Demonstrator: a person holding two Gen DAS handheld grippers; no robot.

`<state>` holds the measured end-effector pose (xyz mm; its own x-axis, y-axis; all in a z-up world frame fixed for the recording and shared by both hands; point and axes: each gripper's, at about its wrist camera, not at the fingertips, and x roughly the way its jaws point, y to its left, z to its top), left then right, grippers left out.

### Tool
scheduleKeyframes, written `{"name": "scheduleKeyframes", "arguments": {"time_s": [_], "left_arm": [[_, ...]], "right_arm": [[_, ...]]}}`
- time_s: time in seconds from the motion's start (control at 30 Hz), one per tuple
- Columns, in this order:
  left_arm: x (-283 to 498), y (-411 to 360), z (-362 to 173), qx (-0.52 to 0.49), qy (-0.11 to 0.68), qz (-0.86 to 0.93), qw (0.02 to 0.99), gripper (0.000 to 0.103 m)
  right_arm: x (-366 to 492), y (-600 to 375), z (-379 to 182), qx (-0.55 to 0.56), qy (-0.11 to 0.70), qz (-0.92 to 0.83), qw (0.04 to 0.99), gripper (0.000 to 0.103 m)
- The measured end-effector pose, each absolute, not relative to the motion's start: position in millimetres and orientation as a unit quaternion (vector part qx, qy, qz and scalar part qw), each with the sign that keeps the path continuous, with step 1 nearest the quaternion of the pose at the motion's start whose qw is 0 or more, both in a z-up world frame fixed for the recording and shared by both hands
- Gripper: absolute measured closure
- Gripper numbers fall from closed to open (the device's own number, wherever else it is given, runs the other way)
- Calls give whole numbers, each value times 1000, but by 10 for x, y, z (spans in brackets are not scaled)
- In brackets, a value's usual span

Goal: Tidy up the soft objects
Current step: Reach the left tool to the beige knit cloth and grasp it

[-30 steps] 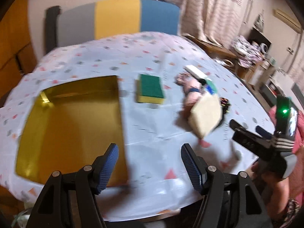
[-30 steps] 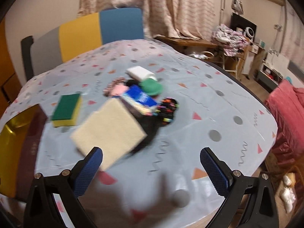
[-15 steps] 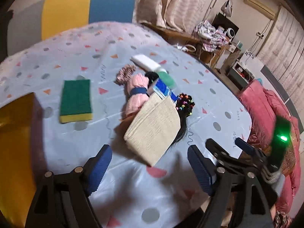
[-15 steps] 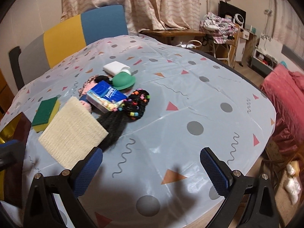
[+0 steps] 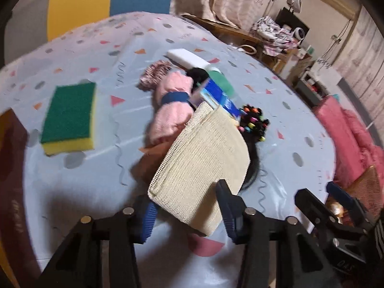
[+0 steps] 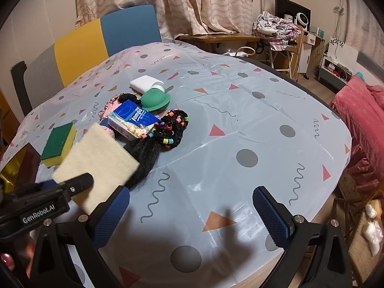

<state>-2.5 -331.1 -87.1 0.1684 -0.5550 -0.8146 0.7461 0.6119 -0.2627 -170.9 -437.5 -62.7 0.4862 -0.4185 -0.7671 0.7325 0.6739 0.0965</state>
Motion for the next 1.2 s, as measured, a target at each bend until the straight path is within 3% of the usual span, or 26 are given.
{"name": "scheduleKeyframes", "arguments": {"time_s": [0.1,0.2,0.6,0.93,1.07,1.17,1.2], "left_arm": [[23,-3250,-956,58,515,-446,730,58],[51,-3180,-1054,14,556,-461,692,67],[-217,-2766,-890,4,522,-480,705,85],[-342,-2355,-844,19,500,-462,732,83],[-395,-2443,-932,74,491,-433,752,60],[-399,-2490,-979,66,487,-452,744,60],[-397,-2494,-989,61,488,-461,738,66]], "right_arm": [[-1722,-4385,-631,217,366,-340,839,0],[-1702,-4369,-656,217,364,-328,845,0],[-1663,-4352,-773,226,372,-315,843,0],[-1631,-4315,-798,224,375,-309,845,0],[-1603,-4286,-818,222,382,-304,844,0],[-1594,-4248,-797,215,381,-302,847,0],[-1594,-4238,-781,213,378,-301,849,0]]}}
